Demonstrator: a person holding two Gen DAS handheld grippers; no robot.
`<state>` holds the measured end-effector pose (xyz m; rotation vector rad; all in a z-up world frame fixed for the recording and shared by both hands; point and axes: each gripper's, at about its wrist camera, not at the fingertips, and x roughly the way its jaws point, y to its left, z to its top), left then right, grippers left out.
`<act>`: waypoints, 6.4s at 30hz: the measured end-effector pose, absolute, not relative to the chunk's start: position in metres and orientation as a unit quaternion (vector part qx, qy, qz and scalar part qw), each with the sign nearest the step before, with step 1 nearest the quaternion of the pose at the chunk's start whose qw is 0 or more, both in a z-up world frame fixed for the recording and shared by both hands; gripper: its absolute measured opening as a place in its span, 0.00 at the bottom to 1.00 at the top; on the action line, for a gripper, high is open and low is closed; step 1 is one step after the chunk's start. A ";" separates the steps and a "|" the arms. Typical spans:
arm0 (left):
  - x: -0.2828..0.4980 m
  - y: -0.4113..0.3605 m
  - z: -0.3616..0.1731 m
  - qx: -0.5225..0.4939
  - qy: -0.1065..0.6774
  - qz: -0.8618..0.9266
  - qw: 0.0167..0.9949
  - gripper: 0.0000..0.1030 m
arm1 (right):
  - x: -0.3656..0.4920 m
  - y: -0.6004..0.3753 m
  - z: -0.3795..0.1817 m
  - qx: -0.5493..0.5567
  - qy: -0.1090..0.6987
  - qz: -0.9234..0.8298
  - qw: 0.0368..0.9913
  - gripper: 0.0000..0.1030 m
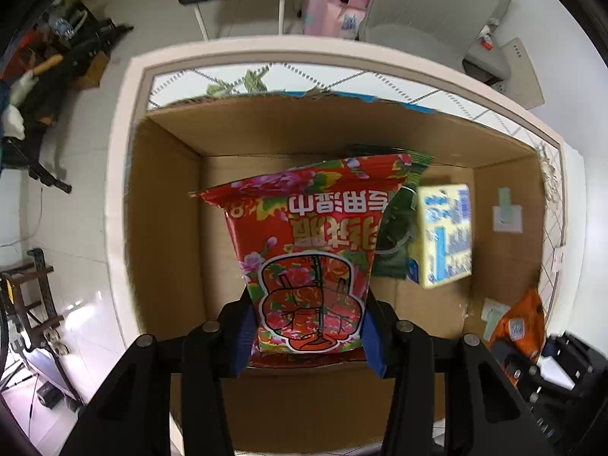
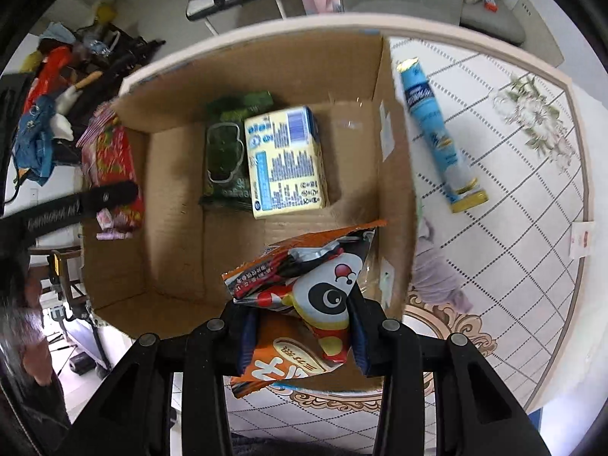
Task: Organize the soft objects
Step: 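Carry both bags into the cardboard box and open both tools, then grasp the blue Nestle tube with the left tool while the right tool grasps the white red-logo pack, then carry the tube and pack into the cardboard box and open both tools, then grasp the lavender cloth on the table with the right tool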
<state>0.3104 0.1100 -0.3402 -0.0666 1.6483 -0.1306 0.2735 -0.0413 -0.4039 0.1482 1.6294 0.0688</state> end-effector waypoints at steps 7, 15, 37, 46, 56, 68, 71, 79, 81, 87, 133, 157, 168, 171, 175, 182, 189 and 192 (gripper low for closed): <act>0.337 0.108 -0.372 0.010 0.761 -0.045 0.648 0.44 | 0.276 -0.036 -0.430 0.048 0.759 0.022 0.648 0.43; 0.345 0.111 -0.359 0.006 0.755 -0.049 0.654 0.50 | 0.276 -0.034 -0.421 0.040 0.751 0.010 0.659 0.82; 0.220 0.120 -0.252 -0.006 0.647 -0.021 0.762 0.93 | 0.235 -0.010 -0.355 -0.005 0.686 0.018 0.727 0.91; 0.181 0.108 -0.220 -0.014 0.625 -0.008 0.781 0.93 | 0.203 -0.022 -0.317 0.017 0.664 0.057 0.746 0.91; 0.185 0.035 -0.184 0.012 0.598 -0.035 0.801 0.93 | 0.190 -0.120 -0.286 0.120 0.623 0.054 0.771 0.91; 0.298 -0.154 -0.260 -0.045 0.688 -0.129 0.713 0.93 | 0.175 -0.368 -0.306 0.239 0.604 -0.108 0.753 0.91; 0.329 -0.184 -0.309 -0.045 0.725 -0.106 0.679 0.93 | 0.176 -0.422 -0.328 0.257 0.606 -0.146 0.738 0.91; 0.368 -0.212 -0.409 0.002 0.775 -0.022 0.631 0.88 | 0.192 -0.509 -0.407 0.341 0.624 -0.192 0.676 0.91; 0.373 -0.214 -0.425 0.010 0.782 -0.010 0.623 0.88 | 0.197 -0.519 -0.429 0.364 0.629 -0.199 0.657 0.91; 0.383 -0.211 -0.455 0.013 0.796 0.020 0.605 0.88 | 0.211 -0.541 -0.487 0.437 0.628 -0.233 0.601 0.90; 0.275 -0.182 -0.254 -0.066 0.674 -0.169 0.716 0.15 | 0.231 -0.361 -0.329 0.239 0.630 -0.077 0.735 0.59; 0.259 0.133 -0.277 -0.129 0.686 -0.047 0.714 0.15 | 0.263 0.023 -0.364 0.076 0.697 0.078 0.709 0.59; 0.263 0.146 -0.322 -0.118 0.721 -0.029 0.682 0.17 | 0.277 0.046 -0.403 0.055 0.720 0.079 0.687 0.60; 0.262 0.148 -0.327 -0.103 0.724 -0.029 0.681 0.24 | 0.278 0.048 -0.410 0.052 0.727 0.085 0.680 0.64; 0.258 0.148 -0.323 -0.069 0.717 -0.020 0.693 0.40 | 0.277 0.050 -0.409 0.032 0.721 0.082 0.688 0.83; 0.245 0.153 -0.301 -0.059 0.691 -0.016 0.720 0.78 | 0.269 0.044 -0.396 0.004 0.713 0.060 0.699 0.85; 0.226 0.150 -0.273 -0.026 0.656 -0.004 0.755 0.93 | 0.257 0.037 -0.377 -0.055 0.682 0.006 0.729 0.89; 0.219 0.147 -0.263 -0.015 0.641 0.000 0.768 0.93 | 0.250 0.036 -0.364 -0.054 0.672 0.007 0.738 0.90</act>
